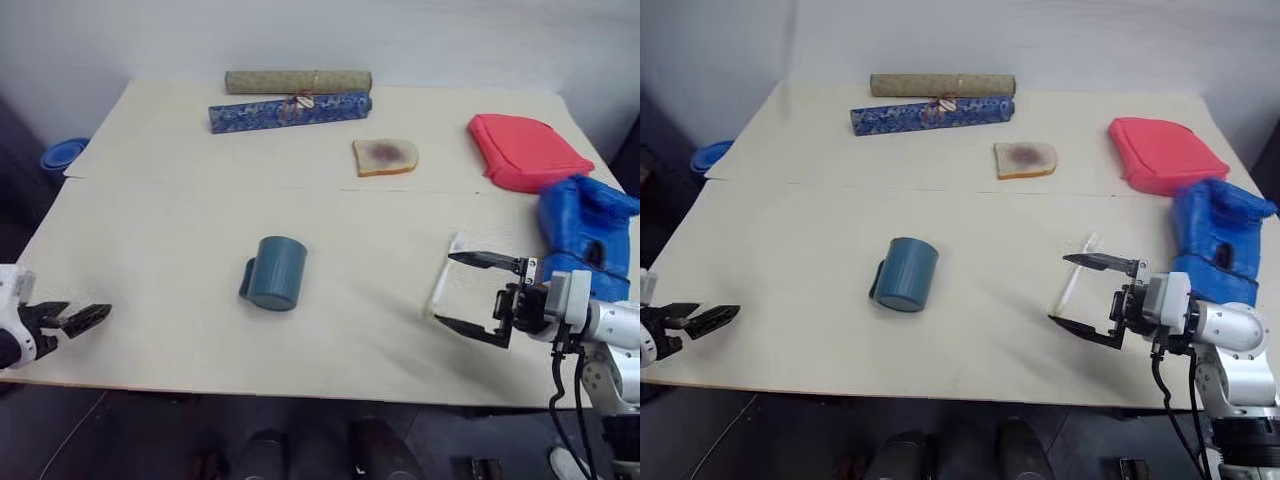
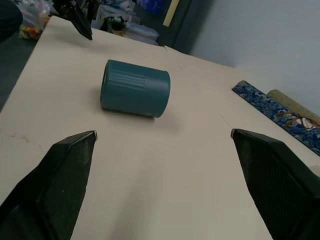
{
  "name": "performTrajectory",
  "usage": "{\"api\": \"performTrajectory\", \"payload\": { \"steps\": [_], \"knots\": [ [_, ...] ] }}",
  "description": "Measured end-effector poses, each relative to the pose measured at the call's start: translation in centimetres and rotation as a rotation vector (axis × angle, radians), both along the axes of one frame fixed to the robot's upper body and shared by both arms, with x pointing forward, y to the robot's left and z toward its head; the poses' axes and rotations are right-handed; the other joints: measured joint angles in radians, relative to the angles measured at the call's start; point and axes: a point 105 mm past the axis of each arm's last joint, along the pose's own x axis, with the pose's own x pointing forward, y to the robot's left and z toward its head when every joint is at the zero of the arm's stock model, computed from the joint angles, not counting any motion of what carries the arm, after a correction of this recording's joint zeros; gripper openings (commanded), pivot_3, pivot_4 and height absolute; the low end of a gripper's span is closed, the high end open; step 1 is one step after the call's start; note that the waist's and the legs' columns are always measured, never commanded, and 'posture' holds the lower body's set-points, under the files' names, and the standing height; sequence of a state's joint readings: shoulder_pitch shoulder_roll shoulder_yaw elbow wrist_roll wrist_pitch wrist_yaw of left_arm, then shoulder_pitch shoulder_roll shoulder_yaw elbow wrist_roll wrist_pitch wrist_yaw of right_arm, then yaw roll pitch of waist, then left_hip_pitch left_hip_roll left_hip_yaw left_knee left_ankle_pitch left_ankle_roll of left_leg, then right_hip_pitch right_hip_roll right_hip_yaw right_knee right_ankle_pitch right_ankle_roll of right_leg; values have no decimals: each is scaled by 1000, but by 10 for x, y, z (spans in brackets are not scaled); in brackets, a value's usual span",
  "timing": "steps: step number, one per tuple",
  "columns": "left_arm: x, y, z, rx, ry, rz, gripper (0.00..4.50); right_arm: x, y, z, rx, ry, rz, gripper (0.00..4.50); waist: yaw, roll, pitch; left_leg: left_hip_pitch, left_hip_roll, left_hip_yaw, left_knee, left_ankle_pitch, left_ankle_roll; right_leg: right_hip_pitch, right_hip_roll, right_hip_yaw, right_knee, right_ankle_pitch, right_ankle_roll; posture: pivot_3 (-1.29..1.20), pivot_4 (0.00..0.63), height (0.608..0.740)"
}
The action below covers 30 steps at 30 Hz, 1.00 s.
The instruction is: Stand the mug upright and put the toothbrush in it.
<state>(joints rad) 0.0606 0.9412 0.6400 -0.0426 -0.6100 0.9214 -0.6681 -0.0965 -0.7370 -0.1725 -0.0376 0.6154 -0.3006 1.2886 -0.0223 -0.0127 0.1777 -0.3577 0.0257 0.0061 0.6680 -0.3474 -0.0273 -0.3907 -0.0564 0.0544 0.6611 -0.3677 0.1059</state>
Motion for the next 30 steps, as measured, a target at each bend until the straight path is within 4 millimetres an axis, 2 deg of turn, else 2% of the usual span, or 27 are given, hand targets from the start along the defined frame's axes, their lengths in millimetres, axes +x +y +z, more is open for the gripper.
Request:
{"api": "performTrajectory", "payload": {
  "steps": [1,4,6,13,19,24,30],
  "knots": [
    [2,-7,4,-13,-13,-28,4500,0,0,0,0,2,-1,4480,2,0,0,0,-1,0,0,0,0,0,-1,0,0,0,0,0,150,740],
    [16,-47,26,-86,-54,-168,4500,-7,-3,-2,-8,2,-7,4480,8,0,0,0,-2,-1,0,1,1,1,-1,-1,0,0,0,0,150,740],
    [22,-67,34,-135,-62,-221,4500,-11,-2,-3,-13,8,-2,4480,7,0,0,0,-2,-1,0,1,1,0,-1,-1,1,0,0,0,150,740],
    [55,-126,22,-170,82,-316,4500,-12,0,-1,1,10,-18,4480,-8,0,0,0,-1,0,1,2,0,-1,3,0,2,0,0,0,150,740],
    [68,-165,-5,-154,209,-395,4500,-12,5,-3,22,4,-24,4480,-5,0,0,-1,0,1,5,2,-1,-1,5,1,3,0,1,0,150,740],
    [81,-176,-10,-42,210,-403,3348,-13,4,-8,49,24,-43,4500,-1,1,-2,0,0,0,10,2,-1,1,5,2,4,0,1,0,150,740],
    [90,-191,-17,-39,206,-427,1423,-12,2,-8,65,22,-69,4500,13,2,-2,5,1,-1,12,0,0,9,6,1,3,0,1,0,150,740]
  ]
}}
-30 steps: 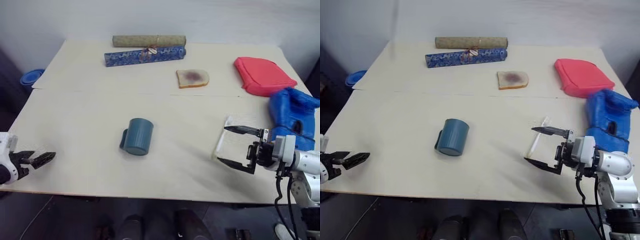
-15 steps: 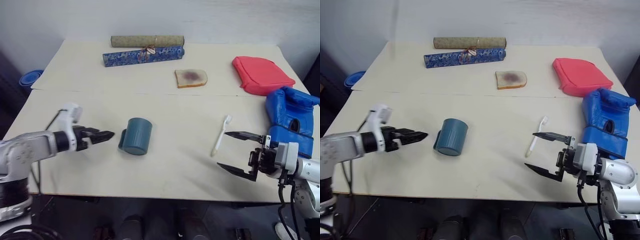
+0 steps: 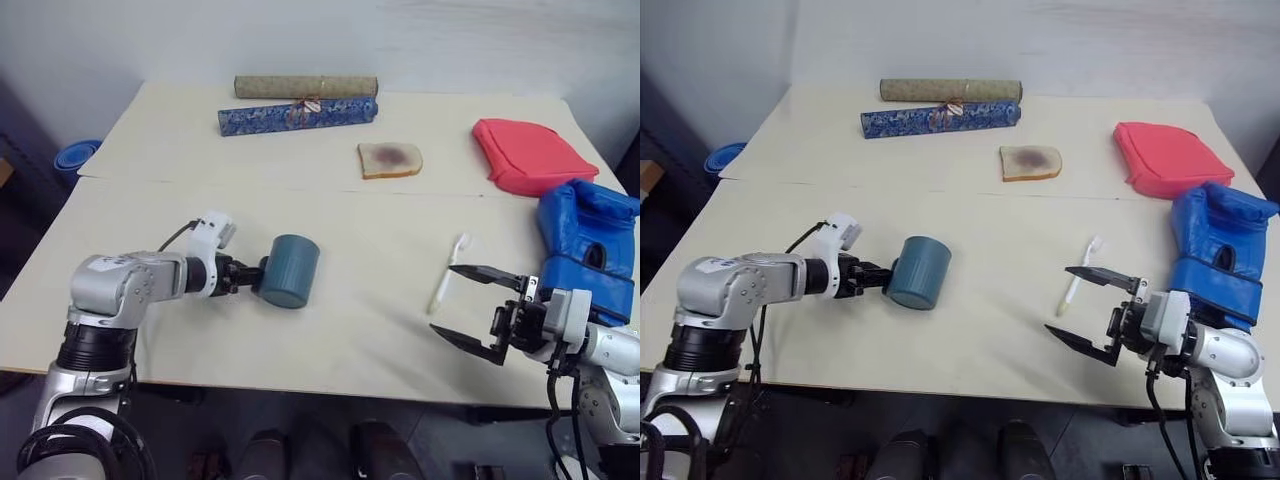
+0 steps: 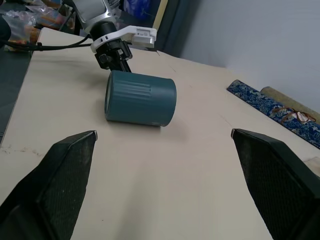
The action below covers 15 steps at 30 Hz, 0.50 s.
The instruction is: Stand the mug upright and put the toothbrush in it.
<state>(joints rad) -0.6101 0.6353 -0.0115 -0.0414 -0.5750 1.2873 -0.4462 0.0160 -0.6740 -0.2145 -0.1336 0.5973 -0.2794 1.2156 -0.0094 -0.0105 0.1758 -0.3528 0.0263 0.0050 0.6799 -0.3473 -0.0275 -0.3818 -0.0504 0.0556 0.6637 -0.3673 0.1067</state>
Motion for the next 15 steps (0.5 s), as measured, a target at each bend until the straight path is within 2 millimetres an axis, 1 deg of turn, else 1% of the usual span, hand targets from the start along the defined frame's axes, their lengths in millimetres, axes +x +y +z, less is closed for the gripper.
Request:
{"api": "performTrajectory", "payload": {
  "steps": [3,4,5,6,9,11,13,15],
  "knots": [
    [0,-9,-3,-17,1,-22,437,-1,-1,-3,7,12,-11,4500,9,0,0,0,0,0,0,-1,0,0,0,0,-1,0,0,0,150,740],
    [0,-10,-3,-18,-1,-22,275,-2,-1,-3,8,13,-11,4500,9,0,0,-1,0,0,0,-1,0,0,0,0,-1,0,0,0,150,740],
    [2,-12,-3,-28,-20,-25,19,-2,-2,-4,8,16,-13,4500,9,0,0,-1,0,0,0,-1,0,0,0,0,-1,0,0,0,150,740],
    [3,-14,-3,-39,-29,-28,19,-2,-2,-4,8,17,-15,4500,9,0,0,-1,0,0,0,-1,0,0,0,0,-1,0,0,0,150,740],
    [9,-29,0,-131,-142,-62,19,-3,-3,-5,10,21,-21,4500,8,-1,1,-2,1,0,1,-1,0,0,1,0,-2,0,0,0,150,740],
    [12,-38,8,-162,-255,-116,19,-2,-3,-5,12,19,-26,4500,8,-2,1,-2,2,0,1,-1,-1,-1,3,-1,-3,0,0,0,150,740],
    [16,-48,21,-182,-385,-171,19,-2,-3,-4,15,18,-33,4500,8,-2,1,-2,3,0,1,-2,-1,-1,3,0,-3,0,0,0,150,740],
    [25,-57,31,-122,-574,-226,19,-1,-2,-1,18,10,-35,4500,8,-2,1,-2,3,1,1,-1,-1,-1,4,0,-4,0,0,0,150,740]
  ]
}}
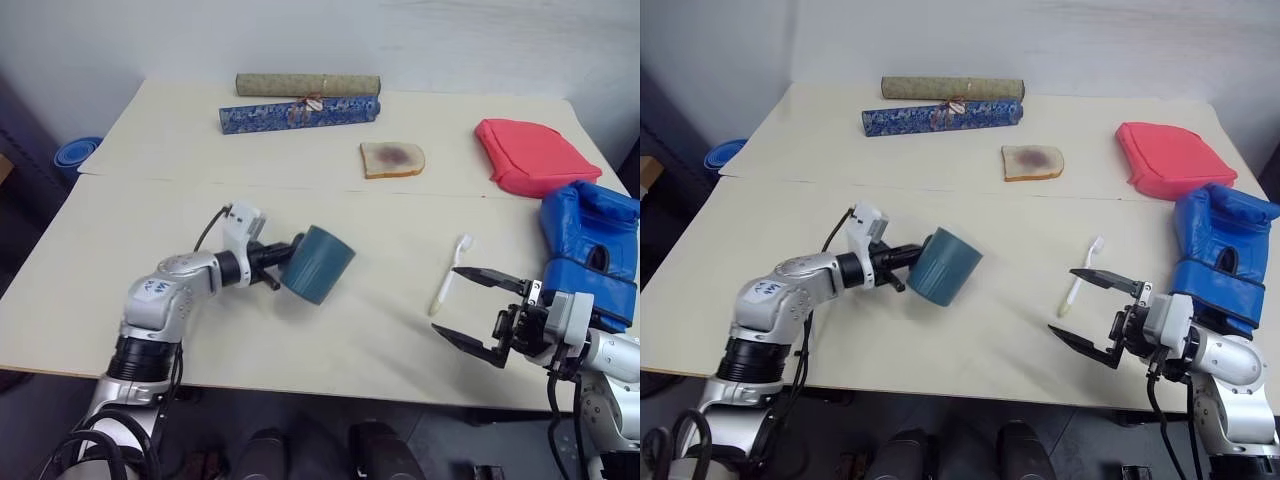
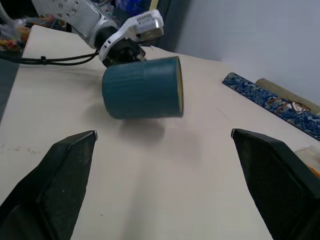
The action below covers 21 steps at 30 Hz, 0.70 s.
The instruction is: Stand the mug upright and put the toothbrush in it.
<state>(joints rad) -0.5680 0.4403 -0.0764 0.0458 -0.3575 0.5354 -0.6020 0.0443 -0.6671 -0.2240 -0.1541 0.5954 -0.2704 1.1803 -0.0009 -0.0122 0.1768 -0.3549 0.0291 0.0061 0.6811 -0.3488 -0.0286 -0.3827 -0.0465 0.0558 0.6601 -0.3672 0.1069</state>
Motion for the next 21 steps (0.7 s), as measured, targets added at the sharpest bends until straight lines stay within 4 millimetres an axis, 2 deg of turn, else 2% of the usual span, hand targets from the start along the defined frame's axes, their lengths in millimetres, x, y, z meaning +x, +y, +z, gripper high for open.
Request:
{"api": "performTrajectory", "payload": {
  "steps": [4,8,11,16,17,18,21],
  "knots": [
    [17,-20,8,92,-309,-19,19,1,4,6,6,-12,-2,4500,1,0,0,0,0,1,0,0,0,0,0,1,0,0,1,0,150,740],
    [28,-37,10,127,-490,-8,19,3,7,11,11,-26,-4,4500,3,-1,0,0,0,2,0,-1,1,-1,0,1,0,0,1,0,150,740],
    [31,-43,1,119,-541,2,19,3,8,13,19,-33,-8,4500,1,-1,0,-1,0,3,0,-1,2,-3,0,1,0,0,1,0,150,740],
    [29,-49,-3,57,-551,-10,19,2,11,16,30,-49,-8,4500,3,-1,0,-2,0,4,0,-1,2,-4,0,1,2,1,1,0,150,740],
    [29,-49,-2,52,-549,-22,535,2,11,16,30,-50,-9,4500,2,-1,0,-2,0,4,0,-1,2,-4,0,1,2,1,1,0,150,740],
    [28,-49,-3,54,-540,-31,708,2,11,15,30,-49,-13,4500,2,-1,0,-2,0,4,0,-1,2,-5,0,1,2,1,1,0,150,740],
    [23,-39,-10,66,-498,-43,1643,1,10,12,31,-41,-24,4500,0,-1,0,-3,1,4,0,-1,2,-6,0,2,3,1,1,0,150,740]
  ]
}}
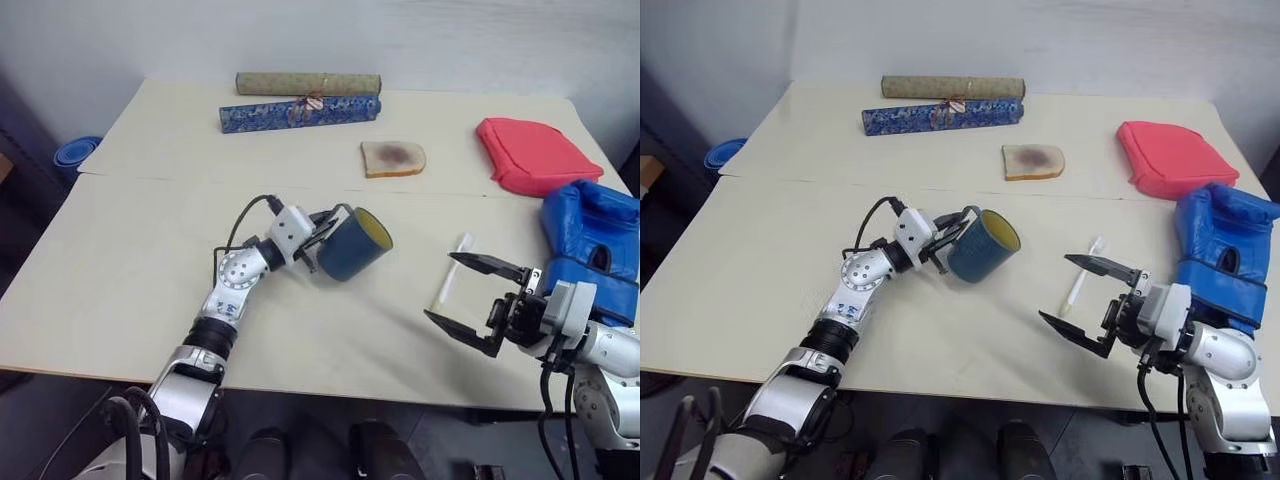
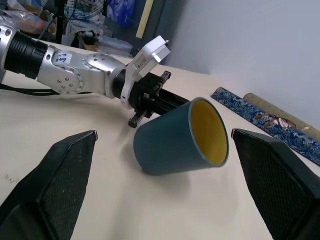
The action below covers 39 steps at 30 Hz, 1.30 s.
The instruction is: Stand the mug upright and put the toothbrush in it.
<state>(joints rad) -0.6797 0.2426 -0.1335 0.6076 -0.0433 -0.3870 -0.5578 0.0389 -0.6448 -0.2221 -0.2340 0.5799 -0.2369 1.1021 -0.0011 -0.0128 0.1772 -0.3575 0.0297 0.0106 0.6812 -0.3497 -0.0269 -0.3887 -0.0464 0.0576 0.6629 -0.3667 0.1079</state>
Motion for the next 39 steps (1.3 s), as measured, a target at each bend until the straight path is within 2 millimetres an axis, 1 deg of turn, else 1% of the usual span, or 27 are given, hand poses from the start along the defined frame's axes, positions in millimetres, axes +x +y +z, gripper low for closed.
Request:
{"api": "performTrajectory", "payload": {
  "steps": [1,3,5,8,9,10,14,16,18,20,22,23,25,26,29,31,32,33,36,37,38,39],
  "knots": [
    [-2,3,-1,0,12,0,1906,-1,-1,-1,0,6,-3,4500,-1,0,0,-1,0,0,0,0,0,-1,0,0,1,0,0,0,150,740],
    [-5,10,-1,-4,31,7,2571,-1,-1,-3,0,11,-6,4500,0,0,0,-1,0,0,0,0,0,-2,0,1,1,0,0,0,150,740],
    [-7,15,3,0,38,7,3173,-1,-1,-2,1,9,-8,4500,0,0,0,-1,0,0,1,0,0,-2,0,1,1,0,0,0,150,740],
    [-11,24,9,20,50,3,4192,-1,-1,-2,2,9,-9,4500,0,0,0,-1,0,0,1,0,0,-2,0,1,1,0,0,0,150,740],
    [-11,26,9,25,53,2,4383,-1,-1,-2,2,9,-9,4500,0,0,0,-1,0,0,1,0,0,-2,0,1,1,0,0,0,150,740],
    [-14,31,10,27,73,0,4455,-1,-1,-2,3,10,-10,4500,0,0,0,-2,0,0,1,0,0,-2,0,1,1,0,0,0,150,740],
    [-20,47,11,49,144,-5,4455,-1,0,-2,10,34,-21,4500,-1,0,0,-2,1,0,0,0,0,-2,0,1,2,0,0,0,150,740],
    [-30,65,8,95,240,-46,4455,-4,-5,-6,2,106,-48,4500,-4,0,0,-2,1,0,-1,0,0,-2,0,2,2,0,0,0,150,740],
    [-41,93,5,112,323,-59,4455,-8,-21,-13,-21,178,-105,4500,-4,0,0,-2,1,-1,-1,0,0,-3,0,1,1,0,-1,0,150,740],
    [-55,112,3,148,381,-103,4455,-14,-36,-16,-42,215,-161,4500,-3,0,0,-2,1,-1,-2,0,0,-2,0,1,0,0,-1,0,150,740],
    [-75,121,1,180,448,-203,4455,-22,-51,-17,-45,238,-216,4500,0,0,0,-2,0,-1,-1,0,0,-1,-1,1,-1,0,-1,0,150,740],
    [-87,129,0,184,491,-247,4455,-29,-63,-18,-45,260,-264,4500,3,0,0,-2,0,-3,-2,-1,1,0,-1,0,-2,0,-1,0,150,740],
    [-96,138,1,181,529,-275,4455,-35,-74,-20,-48,284,-307,4500,1,0,0,-2,0,-3,-2,-2,4,1,-1,-1,-3,-1,-1,0,150,740],
    [-105,145,0,201,562,-303,4455,-40,-84,-22,-54,305,-351,4500,-2,0,0,-1,0,-3,-2,-4,7,2,-1,0,-3,-1,-1,0,150,740],
    [-111,155,1,183,568,-298,4455,-45,-103,-30,-68,363,-466,4500,-5,0,0,3,1,-3,-4,-5,9,5,-1,0,-4,-1,-1,0,150,740],
    [-111,159,2,157,557,-278,4455,-41,-110,-35,-49,451,-555,4500,-10,1,0,4,1,-3,-5,-5,9,6,-2,0,-4,-1,-2,0,150,740],
    [-111,159,2,151,554,-274,4455,-40,-110,-36,-46,468,-566,4500,-11,1,0,4,1,-3,-5,-5,9,6,-2,0,-4,-1,-2,0,150,740],
    [-108,160,5,112,530,-255,4455,-27,-106,-28,-13,536,-605,4500,-26,1,0,4,1,-3,-5,-5,8,6,-2,0,-4,-1,-2,0,150,740],
    [-106,155,9,73,505,-257,4455,-6,-86,-3,52,595,-584,4500,-35,1,0,3,2,-4,-6,-4,8,5,-1,-1,-3,-1,-2,0,150,740],
    [-107,155,9,62,516,-258,4455,2,-78,4,52,640,-571,4500,-40,1,0,4,2,-4,-6,-4,7,5,-1,-1,-3,-1,-2,0,150,740],
    [-110,154,10,58,522,-266,4455,11,-69,9,11,702,-574,4500,-45,2,0,2,2,-4,-7,-4,6,3,-1,0,-3,-1,-2,0,150,740],
    [-111,153,11,59,517,-269,4455,15,-65,11,-21,735,-579,4500,-44,2,0,1,2,-5,-7,-3,6,1,-2,-1,-3,-1,-2,0,150,740]
  ]
}}
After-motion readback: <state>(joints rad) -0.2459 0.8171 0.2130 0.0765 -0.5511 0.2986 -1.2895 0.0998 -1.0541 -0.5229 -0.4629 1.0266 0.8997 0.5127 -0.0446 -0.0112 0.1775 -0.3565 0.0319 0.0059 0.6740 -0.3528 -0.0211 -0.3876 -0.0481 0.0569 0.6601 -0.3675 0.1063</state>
